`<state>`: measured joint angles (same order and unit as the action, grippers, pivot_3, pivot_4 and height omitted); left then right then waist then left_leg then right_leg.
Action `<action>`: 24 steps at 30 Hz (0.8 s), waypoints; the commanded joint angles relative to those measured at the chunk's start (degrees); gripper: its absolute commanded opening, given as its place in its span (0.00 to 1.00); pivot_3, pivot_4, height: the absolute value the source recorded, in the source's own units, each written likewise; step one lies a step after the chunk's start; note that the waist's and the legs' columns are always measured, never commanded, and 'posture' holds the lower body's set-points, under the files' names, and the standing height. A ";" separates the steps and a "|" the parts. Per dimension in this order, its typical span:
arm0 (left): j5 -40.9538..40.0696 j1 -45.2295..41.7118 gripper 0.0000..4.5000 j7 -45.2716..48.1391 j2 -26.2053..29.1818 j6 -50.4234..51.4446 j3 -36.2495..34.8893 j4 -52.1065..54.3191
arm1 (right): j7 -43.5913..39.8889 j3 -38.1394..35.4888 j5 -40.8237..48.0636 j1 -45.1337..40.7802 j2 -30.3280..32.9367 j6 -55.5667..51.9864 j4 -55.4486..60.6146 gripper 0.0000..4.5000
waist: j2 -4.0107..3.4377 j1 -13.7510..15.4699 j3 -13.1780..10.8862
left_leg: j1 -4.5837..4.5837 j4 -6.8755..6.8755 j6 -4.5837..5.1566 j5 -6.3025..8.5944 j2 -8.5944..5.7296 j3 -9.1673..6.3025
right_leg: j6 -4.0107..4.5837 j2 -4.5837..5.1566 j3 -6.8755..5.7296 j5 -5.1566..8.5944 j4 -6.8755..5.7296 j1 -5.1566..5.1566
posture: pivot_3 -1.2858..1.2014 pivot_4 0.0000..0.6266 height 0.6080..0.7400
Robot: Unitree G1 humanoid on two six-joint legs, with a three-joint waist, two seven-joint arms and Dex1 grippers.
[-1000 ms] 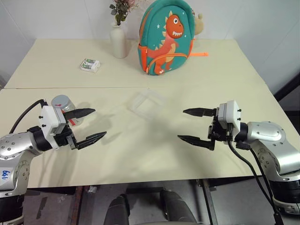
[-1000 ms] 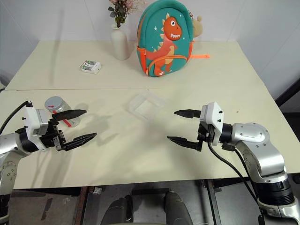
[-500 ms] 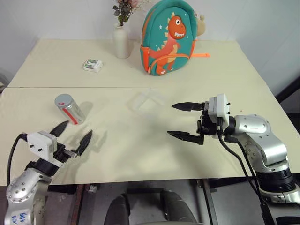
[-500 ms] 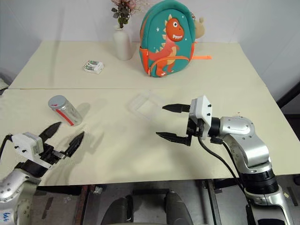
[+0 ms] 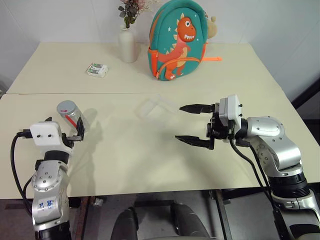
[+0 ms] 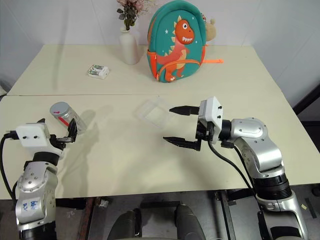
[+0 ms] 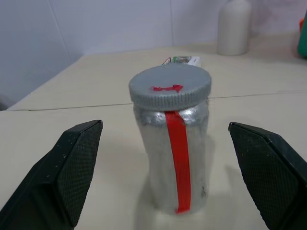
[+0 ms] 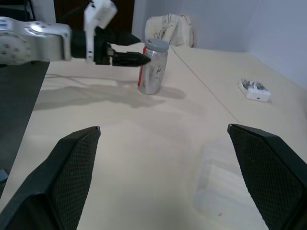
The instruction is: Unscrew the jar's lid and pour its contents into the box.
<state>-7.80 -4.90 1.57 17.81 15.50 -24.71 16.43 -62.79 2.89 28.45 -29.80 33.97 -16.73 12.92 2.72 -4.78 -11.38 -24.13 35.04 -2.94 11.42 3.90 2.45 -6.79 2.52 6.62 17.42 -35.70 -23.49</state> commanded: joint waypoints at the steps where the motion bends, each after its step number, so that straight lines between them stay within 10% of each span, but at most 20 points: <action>1: -0.46 -2.20 1.00 0.30 0.74 -1.60 -0.32 -3.38 | 0.84 -1.08 0.66 0.33 0.23 0.01 2.80 1.00 | 0.00 0.08 0.00 | 0.00 0.00 -0.03 0.02 0.00 0.00 | -0.11 0.01 0.00 -0.06 0.01 0.01 | 0.52 0.24 1.00; 13: 0.18 -9.76 1.00 1.62 0.90 -7.57 2.80 -17.18 | 2.70 -1.20 0.63 1.02 0.25 -0.31 4.70 1.00 | 0.00 0.15 0.00 | -0.01 -0.05 -0.05 0.04 0.00 -0.01 | -0.20 0.00 -0.03 -0.11 0.03 0.00 | 0.52 0.24 1.00; 21: -0.65 -9.90 0.46 2.21 0.84 -8.64 3.38 -17.97 | 3.52 -1.39 1.75 2.23 -0.31 -0.79 6.23 1.00 | 0.00 0.26 0.00 | -0.02 -0.08 -0.05 0.04 0.00 0.00 | -0.49 0.01 -0.04 -0.27 0.05 0.00 | 0.52 0.24 1.00; 24: -2.26 -10.15 0.46 4.85 1.84 -8.39 3.49 -16.57 | 4.09 -1.62 2.74 2.17 -0.52 -1.73 6.81 1.00 | 0.00 0.25 0.00 | -0.02 -0.08 -0.05 0.04 0.00 -0.01 | -0.49 0.01 -0.04 -0.27 0.05 -0.01 | 0.52 0.24 1.00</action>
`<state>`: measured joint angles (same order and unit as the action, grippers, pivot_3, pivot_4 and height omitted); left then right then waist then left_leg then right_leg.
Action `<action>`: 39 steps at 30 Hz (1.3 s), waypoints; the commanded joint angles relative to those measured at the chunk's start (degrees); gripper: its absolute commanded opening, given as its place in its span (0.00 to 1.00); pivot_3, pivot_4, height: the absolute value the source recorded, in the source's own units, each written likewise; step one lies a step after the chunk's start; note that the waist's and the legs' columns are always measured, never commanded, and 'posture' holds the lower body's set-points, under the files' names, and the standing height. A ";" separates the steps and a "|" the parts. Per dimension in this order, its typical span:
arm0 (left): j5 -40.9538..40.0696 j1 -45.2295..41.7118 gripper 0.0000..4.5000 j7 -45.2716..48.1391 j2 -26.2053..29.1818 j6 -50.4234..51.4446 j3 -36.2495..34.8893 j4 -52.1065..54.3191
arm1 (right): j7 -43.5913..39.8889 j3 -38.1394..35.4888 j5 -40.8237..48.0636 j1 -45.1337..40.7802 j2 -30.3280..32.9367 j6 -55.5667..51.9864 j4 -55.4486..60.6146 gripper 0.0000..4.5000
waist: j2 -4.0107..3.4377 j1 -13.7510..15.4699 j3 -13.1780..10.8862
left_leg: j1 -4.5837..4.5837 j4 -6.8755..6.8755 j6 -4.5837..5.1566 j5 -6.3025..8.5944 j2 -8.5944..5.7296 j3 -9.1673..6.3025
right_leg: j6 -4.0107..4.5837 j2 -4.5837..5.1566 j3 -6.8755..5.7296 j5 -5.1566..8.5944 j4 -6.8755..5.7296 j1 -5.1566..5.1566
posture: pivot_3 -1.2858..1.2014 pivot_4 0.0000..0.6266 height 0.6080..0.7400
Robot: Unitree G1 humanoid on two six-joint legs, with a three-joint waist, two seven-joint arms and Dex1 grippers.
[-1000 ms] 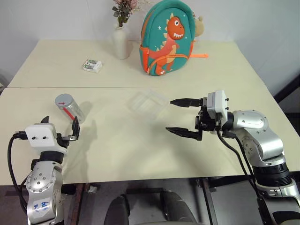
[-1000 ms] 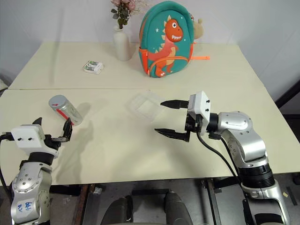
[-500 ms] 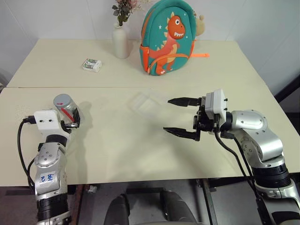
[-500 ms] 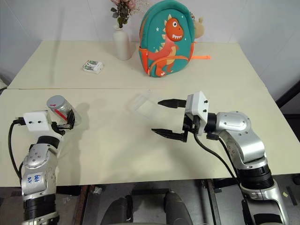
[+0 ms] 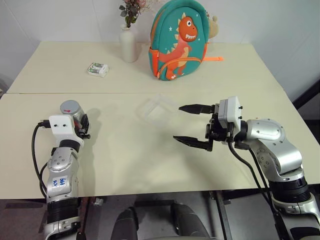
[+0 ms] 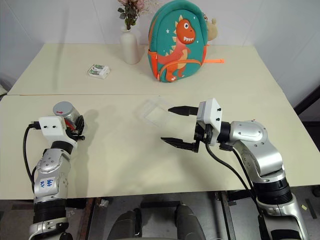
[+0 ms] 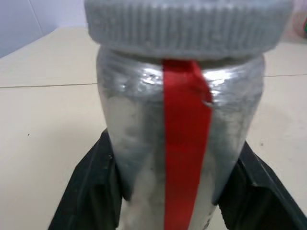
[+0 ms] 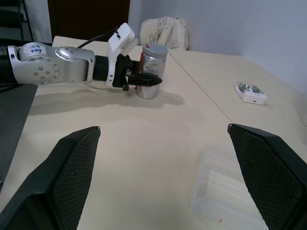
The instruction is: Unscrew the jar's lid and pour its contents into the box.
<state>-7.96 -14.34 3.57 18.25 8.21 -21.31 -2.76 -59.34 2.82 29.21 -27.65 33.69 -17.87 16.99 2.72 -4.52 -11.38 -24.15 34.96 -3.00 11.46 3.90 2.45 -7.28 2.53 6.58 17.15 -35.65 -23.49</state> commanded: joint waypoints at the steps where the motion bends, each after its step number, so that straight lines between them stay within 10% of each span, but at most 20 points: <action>1: -3.26 -1.02 0.46 4.96 2.06 -0.98 0.32 3.31 | 0.88 -1.70 2.30 -0.22 -0.31 -0.85 2.69 1.00 | 0.00 -0.01 0.00 | 0.00 0.00 0.00 0.00 0.00 0.00 | 0.00 0.00 0.00 0.00 0.00 0.00 | 0.52 0.24 1.00; 12: -15.59 -5.17 0.46 41.80 16.68 6.03 14.22 9.78 | 14.38 -0.18 12.65 -10.67 -5.39 -19.94 7.89 1.00 | -0.04 -0.29 0.00 | 0.05 -0.31 -0.09 0.03 0.02 0.06 | 0.59 0.05 0.01 0.31 0.06 -0.08 | 0.52 0.24 1.00; 39: -13.54 -15.33 0.46 41.82 8.78 7.16 21.26 5.67 | 27.62 7.24 1.39 -21.83 -17.93 -29.84 -2.80 1.00 | -0.04 -0.20 0.00 | -0.20 -0.47 0.01 0.06 0.04 0.04 | -0.19 -0.07 -0.02 0.15 -0.31 -0.55 | 0.52 0.24 1.00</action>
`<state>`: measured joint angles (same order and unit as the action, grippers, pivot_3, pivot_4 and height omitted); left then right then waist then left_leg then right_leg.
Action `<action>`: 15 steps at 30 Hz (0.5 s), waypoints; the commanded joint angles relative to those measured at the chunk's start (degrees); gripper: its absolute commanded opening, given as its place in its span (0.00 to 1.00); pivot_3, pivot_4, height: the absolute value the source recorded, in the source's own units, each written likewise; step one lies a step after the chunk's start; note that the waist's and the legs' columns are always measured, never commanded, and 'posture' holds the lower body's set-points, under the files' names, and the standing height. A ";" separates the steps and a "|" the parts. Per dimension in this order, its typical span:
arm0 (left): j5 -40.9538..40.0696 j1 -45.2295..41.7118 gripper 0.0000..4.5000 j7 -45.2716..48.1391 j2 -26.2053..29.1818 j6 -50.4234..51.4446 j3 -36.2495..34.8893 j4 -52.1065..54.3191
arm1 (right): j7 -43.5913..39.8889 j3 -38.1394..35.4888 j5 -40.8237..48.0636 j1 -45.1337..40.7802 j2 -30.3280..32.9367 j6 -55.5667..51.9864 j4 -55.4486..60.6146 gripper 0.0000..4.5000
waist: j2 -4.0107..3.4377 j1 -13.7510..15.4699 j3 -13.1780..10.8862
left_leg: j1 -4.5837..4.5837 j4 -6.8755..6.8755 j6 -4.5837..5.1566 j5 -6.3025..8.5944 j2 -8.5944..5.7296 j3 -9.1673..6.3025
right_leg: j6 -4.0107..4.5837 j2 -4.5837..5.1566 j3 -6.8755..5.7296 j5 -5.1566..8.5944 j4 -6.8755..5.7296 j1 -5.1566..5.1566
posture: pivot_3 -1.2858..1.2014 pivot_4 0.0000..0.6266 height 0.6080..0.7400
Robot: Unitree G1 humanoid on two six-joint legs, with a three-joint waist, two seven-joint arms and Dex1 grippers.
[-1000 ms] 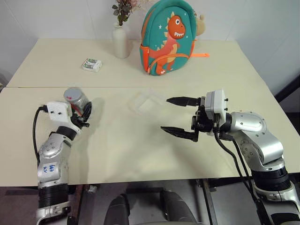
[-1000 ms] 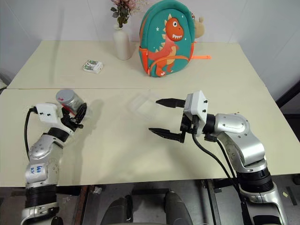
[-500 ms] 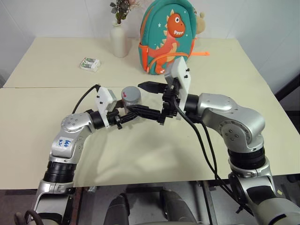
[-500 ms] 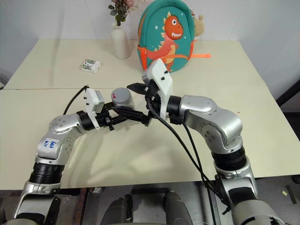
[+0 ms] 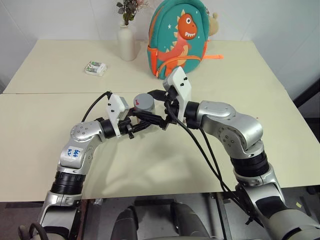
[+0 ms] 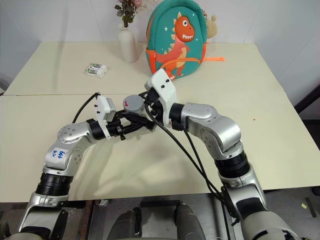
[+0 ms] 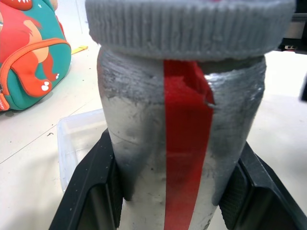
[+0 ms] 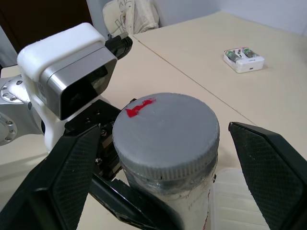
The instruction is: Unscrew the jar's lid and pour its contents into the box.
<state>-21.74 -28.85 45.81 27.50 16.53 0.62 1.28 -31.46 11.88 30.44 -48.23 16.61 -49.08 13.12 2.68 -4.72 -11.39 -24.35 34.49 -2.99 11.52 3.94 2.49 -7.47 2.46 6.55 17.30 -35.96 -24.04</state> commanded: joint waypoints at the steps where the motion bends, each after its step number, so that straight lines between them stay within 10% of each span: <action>1: 0.31 -0.77 0.46 -0.45 -0.53 -1.28 -0.66 1.61 | -0.24 -1.99 0.21 -1.32 -1.06 1.43 1.08 1.00 | 0.00 0.01 0.00 | 0.00 0.00 0.00 0.00 0.00 0.00 | 0.00 0.00 0.00 0.00 0.00 0.00 | 0.52 0.24 1.00; 8: 0.31 -0.62 0.46 -0.47 -0.89 -1.24 -0.68 1.83 | -1.10 -2.49 0.31 -1.25 -1.69 1.52 0.67 0.58 | 0.00 0.01 0.00 | 0.00 0.00 0.00 0.00 0.00 -0.01 | -0.01 -0.01 0.00 0.00 -0.01 0.00 | 0.52 0.24 1.00; 15: -3.71 -2.26 0.46 4.66 -0.95 0.26 -0.63 1.85 | -6.75 -2.17 1.43 -2.15 -0.34 3.10 -0.17 0.57 | 0.00 0.02 0.00 | 0.00 0.00 0.00 0.00 0.00 0.00 | -0.01 -0.01 -0.01 0.00 0.00 0.00 | 0.52 0.24 1.00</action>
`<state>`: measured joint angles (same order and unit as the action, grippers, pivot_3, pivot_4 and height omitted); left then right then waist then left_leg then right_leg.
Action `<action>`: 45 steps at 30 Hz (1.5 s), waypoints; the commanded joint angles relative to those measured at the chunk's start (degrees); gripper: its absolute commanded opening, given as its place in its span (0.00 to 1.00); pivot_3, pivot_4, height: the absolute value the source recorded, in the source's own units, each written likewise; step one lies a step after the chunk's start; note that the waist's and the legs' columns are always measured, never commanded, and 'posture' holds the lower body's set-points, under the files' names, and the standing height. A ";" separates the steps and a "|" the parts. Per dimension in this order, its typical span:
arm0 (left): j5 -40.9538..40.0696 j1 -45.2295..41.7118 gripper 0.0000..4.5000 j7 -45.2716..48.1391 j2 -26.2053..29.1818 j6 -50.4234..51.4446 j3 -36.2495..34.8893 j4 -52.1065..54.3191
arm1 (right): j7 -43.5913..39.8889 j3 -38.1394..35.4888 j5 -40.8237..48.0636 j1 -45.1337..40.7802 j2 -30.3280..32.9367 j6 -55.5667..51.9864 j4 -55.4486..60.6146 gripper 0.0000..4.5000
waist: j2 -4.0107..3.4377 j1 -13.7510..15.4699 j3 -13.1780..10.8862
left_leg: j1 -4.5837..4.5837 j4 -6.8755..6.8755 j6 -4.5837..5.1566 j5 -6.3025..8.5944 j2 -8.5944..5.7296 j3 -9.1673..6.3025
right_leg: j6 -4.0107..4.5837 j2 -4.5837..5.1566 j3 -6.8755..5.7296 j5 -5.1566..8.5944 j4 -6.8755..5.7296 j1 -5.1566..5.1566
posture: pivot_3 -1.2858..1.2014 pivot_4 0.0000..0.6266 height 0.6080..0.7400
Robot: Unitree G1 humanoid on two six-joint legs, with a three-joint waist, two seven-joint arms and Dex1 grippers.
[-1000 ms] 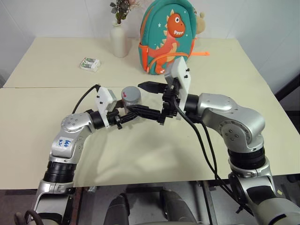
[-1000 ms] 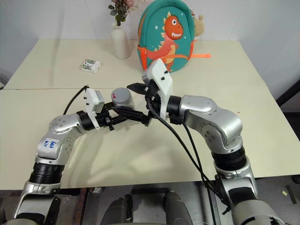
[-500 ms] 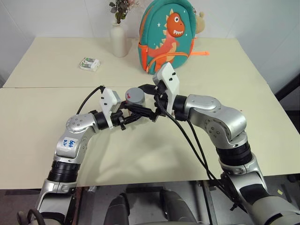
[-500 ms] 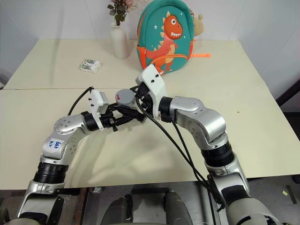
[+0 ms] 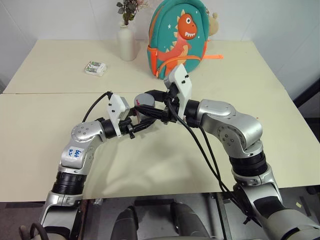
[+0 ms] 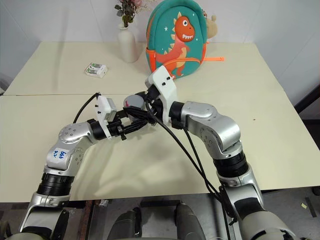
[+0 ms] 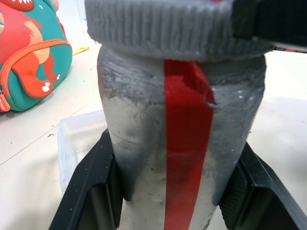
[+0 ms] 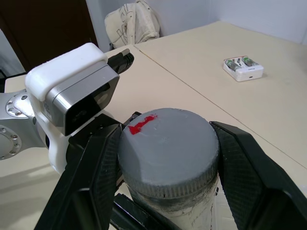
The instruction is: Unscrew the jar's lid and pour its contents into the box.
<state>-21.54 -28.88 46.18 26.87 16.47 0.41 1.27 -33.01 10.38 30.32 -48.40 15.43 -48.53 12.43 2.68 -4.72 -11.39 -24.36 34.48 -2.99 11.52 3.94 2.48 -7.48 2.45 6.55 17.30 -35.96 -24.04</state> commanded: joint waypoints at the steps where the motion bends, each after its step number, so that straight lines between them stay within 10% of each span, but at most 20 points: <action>1: -5.55 -2.59 0.46 6.72 -0.10 1.04 -0.23 2.26 | -8.40 -0.29 1.74 -2.33 2.17 3.51 0.06 0.57 | 0.00 0.06 0.00 | 0.00 0.01 0.00 0.00 0.00 0.00 | 0.00 0.00 0.00 0.00 -0.01 0.00 | 0.52 0.24 1.00; 7: -12.81 -7.34 0.46 24.73 5.55 5.81 -0.21 0.01 | -35.19 1.85 5.24 -4.81 12.71 9.19 -2.40 0.57 | -0.03 0.03 -0.02 | -0.04 0.01 0.00 0.00 0.00 -0.02 | -0.01 -0.03 -0.05 0.01 0.05 0.00 | 0.52 0.24 1.00; 16: -9.54 -11.51 0.46 33.38 7.04 2.66 2.24 -5.18 | -47.95 3.78 2.46 -9.64 15.32 15.77 -13.03 0.57 | -0.07 -0.11 -0.05 | -0.04 0.10 0.00 0.00 0.03 -0.08 | -0.04 -0.08 -0.06 0.03 -0.04 0.00 | 0.52 0.24 1.00; 23: -9.02 -10.37 0.46 31.39 5.60 1.07 1.74 -4.77 | -47.33 3.28 4.26 -9.01 14.89 13.58 -12.44 0.57 | -0.08 0.03 -0.06 | -0.07 0.15 0.00 0.01 0.03 -0.09 | -0.05 -0.07 -0.06 0.04 -0.04 0.00 | 0.52 0.24 1.00; 29: -9.17 -8.96 0.46 28.97 5.07 1.07 0.28 -3.69 | -43.98 0.91 5.81 -7.72 14.30 10.58 -10.27 0.99 | -0.09 0.02 -0.06 | -0.07 0.26 0.00 0.01 0.04 -0.12 | -0.05 -0.07 -0.06 0.04 -0.15 0.00 | 0.52 0.24 1.00; 45: -6.23 -5.83 0.46 19.14 4.37 3.88 -0.88 -1.78 | -20.39 -1.44 0.73 -4.69 4.12 11.01 -3.29 0.99 | -0.09 0.05 -0.06 | -0.07 0.36 0.00 0.01 0.05 -0.13 | -0.05 -0.07 -0.07 0.04 -0.27 0.00 | 0.52 0.24 1.00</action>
<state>-27.90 -34.33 66.14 31.38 20.60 -0.36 -2.55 -55.09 9.35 31.59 -52.56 19.77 -37.71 7.47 2.59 -4.67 -11.45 -24.42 34.86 -2.99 11.53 3.99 2.35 -7.52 2.38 6.48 17.34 -36.25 -24.04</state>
